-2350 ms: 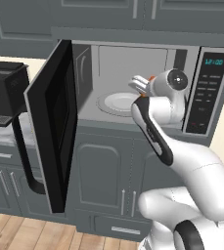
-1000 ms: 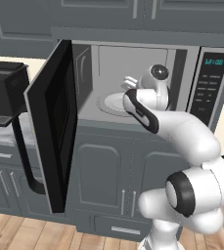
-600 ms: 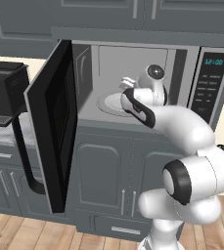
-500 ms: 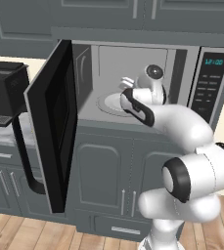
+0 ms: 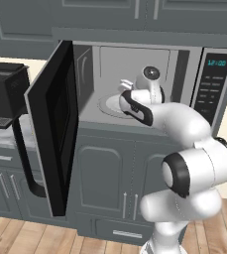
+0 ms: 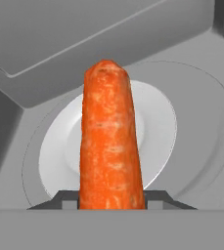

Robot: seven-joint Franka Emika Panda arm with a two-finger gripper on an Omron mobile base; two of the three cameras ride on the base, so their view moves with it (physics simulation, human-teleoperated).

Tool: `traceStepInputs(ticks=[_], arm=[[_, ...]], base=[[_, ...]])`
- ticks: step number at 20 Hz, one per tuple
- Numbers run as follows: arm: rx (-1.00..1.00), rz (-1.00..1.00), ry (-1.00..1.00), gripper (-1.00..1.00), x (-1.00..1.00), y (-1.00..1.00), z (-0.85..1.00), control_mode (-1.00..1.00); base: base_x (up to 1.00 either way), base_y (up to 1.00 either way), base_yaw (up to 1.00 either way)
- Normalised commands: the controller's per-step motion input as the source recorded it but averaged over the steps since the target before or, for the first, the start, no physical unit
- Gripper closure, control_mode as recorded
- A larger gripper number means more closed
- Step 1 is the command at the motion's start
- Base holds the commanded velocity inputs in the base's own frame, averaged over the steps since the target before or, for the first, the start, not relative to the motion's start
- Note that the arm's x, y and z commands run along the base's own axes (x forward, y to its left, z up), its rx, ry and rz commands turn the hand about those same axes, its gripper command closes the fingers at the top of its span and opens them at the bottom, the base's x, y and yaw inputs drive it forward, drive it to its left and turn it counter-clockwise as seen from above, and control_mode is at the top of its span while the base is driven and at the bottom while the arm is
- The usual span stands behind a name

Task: Pick the carrot from the counter and place it in the microwave. Then turn on the microwave.

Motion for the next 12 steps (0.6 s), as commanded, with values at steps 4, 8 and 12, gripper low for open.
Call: traceStepInputs(ticks=[4, 8, 12], arm=[[0.0, -0.02, 0.0, 1.0, 0.08, 0.02, -0.15, -1.0], [0.0, -0.02, 0.0, 1.0, 0.1, 0.03, -0.14, -1.0], [0.0, -0.02, 0.01, 1.0, 0.16, 0.06, -0.13, -1.0]], base=[[0.0, 0.0, 0.0], [0.0, 0.0, 0.0], [0.0, 0.0, 0.0]])
